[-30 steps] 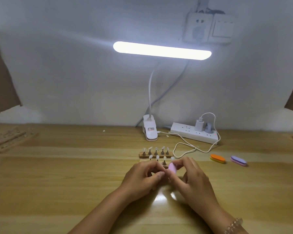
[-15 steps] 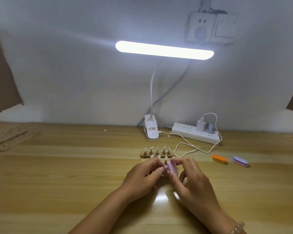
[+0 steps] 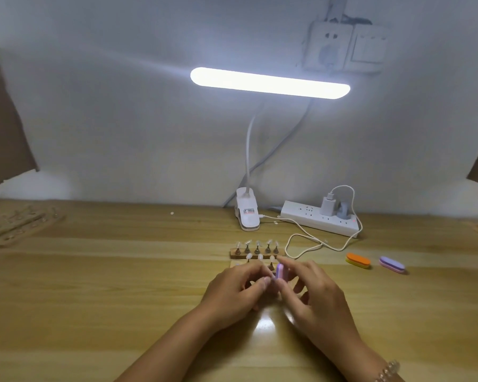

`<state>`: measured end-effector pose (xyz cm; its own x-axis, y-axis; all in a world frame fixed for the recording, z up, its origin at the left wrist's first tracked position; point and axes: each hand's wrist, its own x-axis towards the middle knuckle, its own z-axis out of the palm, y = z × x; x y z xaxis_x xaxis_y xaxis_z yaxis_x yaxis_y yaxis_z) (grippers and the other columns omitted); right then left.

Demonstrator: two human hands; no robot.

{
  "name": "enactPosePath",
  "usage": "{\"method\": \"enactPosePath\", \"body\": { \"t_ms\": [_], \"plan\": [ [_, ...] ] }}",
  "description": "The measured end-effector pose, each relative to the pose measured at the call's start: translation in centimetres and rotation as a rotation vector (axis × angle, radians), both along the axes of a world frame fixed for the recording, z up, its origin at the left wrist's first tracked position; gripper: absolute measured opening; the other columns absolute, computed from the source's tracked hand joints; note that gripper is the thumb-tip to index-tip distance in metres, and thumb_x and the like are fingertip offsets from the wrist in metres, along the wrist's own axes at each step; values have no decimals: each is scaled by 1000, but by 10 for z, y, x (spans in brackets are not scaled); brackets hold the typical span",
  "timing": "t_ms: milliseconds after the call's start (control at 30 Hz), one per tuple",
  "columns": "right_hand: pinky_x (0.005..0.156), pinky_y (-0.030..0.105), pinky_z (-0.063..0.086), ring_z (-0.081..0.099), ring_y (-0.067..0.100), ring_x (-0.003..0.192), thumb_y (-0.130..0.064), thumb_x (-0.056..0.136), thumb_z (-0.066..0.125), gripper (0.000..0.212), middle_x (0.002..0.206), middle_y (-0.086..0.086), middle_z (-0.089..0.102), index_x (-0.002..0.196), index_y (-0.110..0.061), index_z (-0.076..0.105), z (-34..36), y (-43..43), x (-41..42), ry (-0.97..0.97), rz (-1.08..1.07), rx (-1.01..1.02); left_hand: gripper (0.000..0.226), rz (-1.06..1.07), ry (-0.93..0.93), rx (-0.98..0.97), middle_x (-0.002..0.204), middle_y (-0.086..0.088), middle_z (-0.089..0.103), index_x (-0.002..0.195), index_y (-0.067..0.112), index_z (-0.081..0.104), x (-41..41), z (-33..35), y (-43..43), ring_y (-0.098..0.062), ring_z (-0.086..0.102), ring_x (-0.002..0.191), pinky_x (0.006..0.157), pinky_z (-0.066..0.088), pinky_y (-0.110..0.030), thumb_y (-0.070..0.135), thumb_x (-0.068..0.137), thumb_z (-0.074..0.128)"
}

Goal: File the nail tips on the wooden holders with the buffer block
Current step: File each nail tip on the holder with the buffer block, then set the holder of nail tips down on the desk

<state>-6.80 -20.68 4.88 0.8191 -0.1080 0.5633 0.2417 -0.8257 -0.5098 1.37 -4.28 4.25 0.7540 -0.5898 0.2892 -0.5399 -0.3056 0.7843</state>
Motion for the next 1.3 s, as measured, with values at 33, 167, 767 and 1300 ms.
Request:
{"method": "enactPosePath", "body": {
  "t_ms": [33, 167, 767, 1300],
  "plan": [
    [61, 14, 46, 54, -1, 70, -34, 87, 70, 38, 92, -18, 56, 124, -36, 63, 0, 3, -2, 13, 31, -53, 14, -1, 8, -10, 85, 18, 70, 93, 40, 64, 0, 0, 0, -5, 65, 61, 70, 57, -41, 36, 90, 50],
    [62, 20, 47, 51, -2, 65, -38, 86, 70, 42, 89, -19, 54, 127, -40, 61, 0, 5, -3, 20, 48, -64, 15, 1, 29, -48, 84, 10, 70, 90, 38, 66, 1, 0, 1, -14, 65, 64, 70, 56, -49, 33, 91, 52],
    [58, 30, 49, 50, 6, 56, -34, 85, 70, 38, 86, -18, 57, 122, -41, 63, 7, 4, -5, -2, -58, -15, 13, 32, 26, -102, 88, 8, 73, 92, 29, 66, -1, 1, -1, -10, 66, 63, 66, 56, -45, 27, 95, 54],
    [73, 31, 49, 56, 5, 79, -38, 93, 60, 15, 89, -12, 58, 104, -28, 64, 1, -14, 3, 184, -222, 107, 7, 546, -76, -63, 97, 12, 68, 93, 25, 70, 14, 4, 8, -20, 59, 94, 81, 49, -35, 26, 95, 63]
  ]
}}
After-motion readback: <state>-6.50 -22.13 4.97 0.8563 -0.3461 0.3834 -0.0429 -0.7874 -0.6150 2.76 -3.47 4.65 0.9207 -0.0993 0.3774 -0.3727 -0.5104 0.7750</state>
